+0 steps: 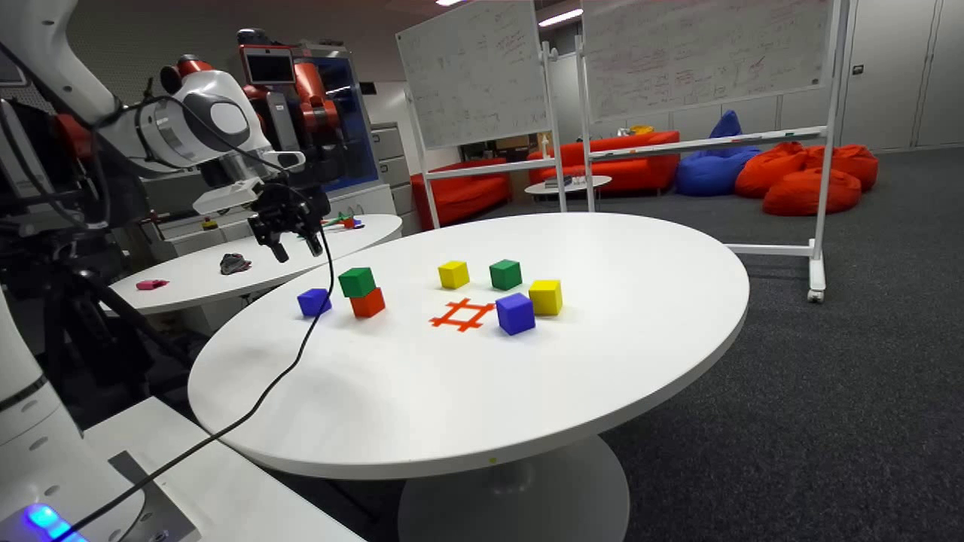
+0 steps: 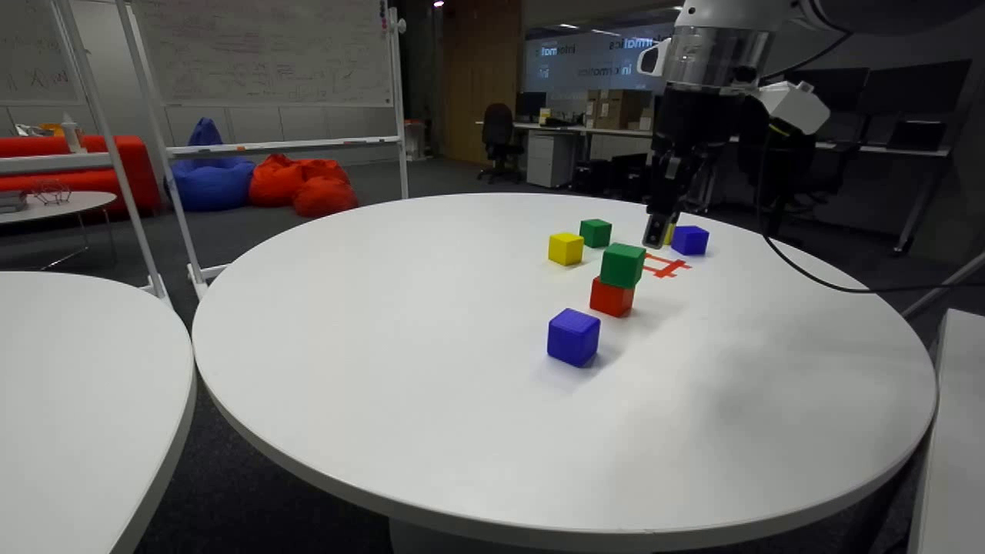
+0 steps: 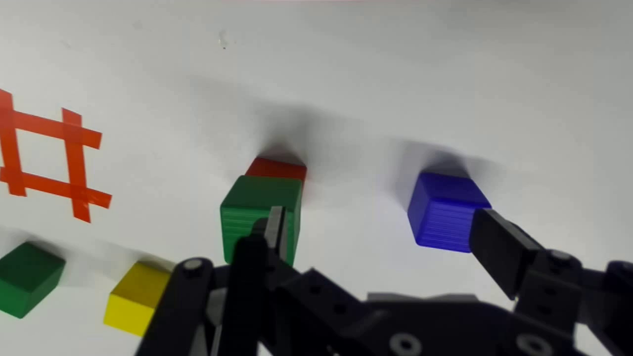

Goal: Unstack all the toy blocks then put the orange block in the marked zone

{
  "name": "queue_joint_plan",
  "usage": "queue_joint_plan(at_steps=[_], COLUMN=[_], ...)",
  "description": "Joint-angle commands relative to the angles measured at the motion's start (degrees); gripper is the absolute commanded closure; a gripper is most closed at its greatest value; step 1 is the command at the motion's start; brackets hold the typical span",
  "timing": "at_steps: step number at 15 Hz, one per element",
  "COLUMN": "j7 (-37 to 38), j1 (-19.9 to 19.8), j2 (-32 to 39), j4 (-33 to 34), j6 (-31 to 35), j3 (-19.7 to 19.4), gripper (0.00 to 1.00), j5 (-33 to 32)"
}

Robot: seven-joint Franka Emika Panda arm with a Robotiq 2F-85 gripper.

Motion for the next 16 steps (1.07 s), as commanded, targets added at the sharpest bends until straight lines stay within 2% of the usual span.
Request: queue_joint_plan(at_steps=[1,2,3,6,8,16], j7=[-11.6,-14.0,-9.4,-11.9,-8.9,-6.6], j1=[1.7,1.8,1.2,1.5,1.1,-0.5], j2=[1.6,1.7,1.1,1.3,1.6,1.0], j4=[0.5,0.7,0.2,0.2,0.6,0.1], j6=[1.3,0.4,0.5,0.5,-0.2,1.0], j3=[-1.4,-1.3,-0.9,-0.9,-0.8,-3.1], gripper=[0.0,0.0,0.0,0.0,0.0,0.0], j5=[8.4,10.0,7.0,8.6,5.5,5.6])
